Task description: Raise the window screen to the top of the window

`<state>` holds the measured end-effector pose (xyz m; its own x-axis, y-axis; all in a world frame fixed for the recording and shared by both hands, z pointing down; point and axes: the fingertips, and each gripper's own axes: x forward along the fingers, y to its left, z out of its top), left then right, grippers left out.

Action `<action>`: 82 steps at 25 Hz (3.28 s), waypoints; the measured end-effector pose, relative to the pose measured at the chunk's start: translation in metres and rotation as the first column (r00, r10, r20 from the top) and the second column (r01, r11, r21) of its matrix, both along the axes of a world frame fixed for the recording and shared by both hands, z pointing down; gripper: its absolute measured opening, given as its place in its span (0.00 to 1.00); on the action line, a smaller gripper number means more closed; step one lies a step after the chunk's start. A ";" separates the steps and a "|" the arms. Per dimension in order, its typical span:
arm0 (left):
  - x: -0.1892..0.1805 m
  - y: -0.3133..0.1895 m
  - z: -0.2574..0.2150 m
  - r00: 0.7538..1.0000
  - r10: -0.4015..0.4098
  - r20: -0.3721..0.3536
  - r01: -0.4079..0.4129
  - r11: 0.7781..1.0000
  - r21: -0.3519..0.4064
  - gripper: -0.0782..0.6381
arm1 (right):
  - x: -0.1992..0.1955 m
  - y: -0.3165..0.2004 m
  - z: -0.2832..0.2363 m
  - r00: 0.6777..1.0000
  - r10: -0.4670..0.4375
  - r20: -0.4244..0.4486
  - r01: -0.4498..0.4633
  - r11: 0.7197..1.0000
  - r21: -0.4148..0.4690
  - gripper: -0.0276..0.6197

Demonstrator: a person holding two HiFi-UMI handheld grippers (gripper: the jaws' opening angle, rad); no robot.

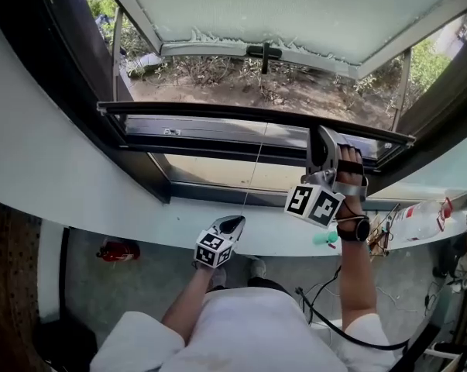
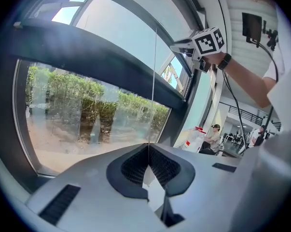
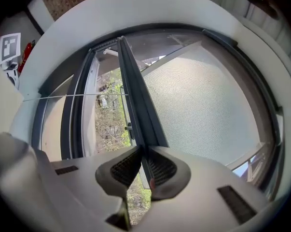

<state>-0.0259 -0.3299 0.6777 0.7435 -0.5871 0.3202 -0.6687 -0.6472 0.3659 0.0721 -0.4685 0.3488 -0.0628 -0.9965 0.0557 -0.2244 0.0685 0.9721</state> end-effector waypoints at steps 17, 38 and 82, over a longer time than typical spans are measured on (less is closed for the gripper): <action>0.040 -0.018 -0.074 0.997 0.047 -0.062 -0.037 0.988 0.150 0.11 | -0.006 0.004 -0.078 0.994 -0.047 -0.094 0.057 0.993 0.101 0.08; 0.037 -0.048 -0.164 0.989 0.036 -0.147 0.010 0.954 0.301 0.11 | -0.007 0.001 -0.174 0.996 -0.042 -0.082 0.063 0.962 0.266 0.08; 0.019 -0.089 -0.338 0.985 0.012 -0.171 0.091 0.807 0.583 0.11 | -0.012 0.006 -0.355 0.995 -0.045 -0.092 0.084 0.873 0.480 0.08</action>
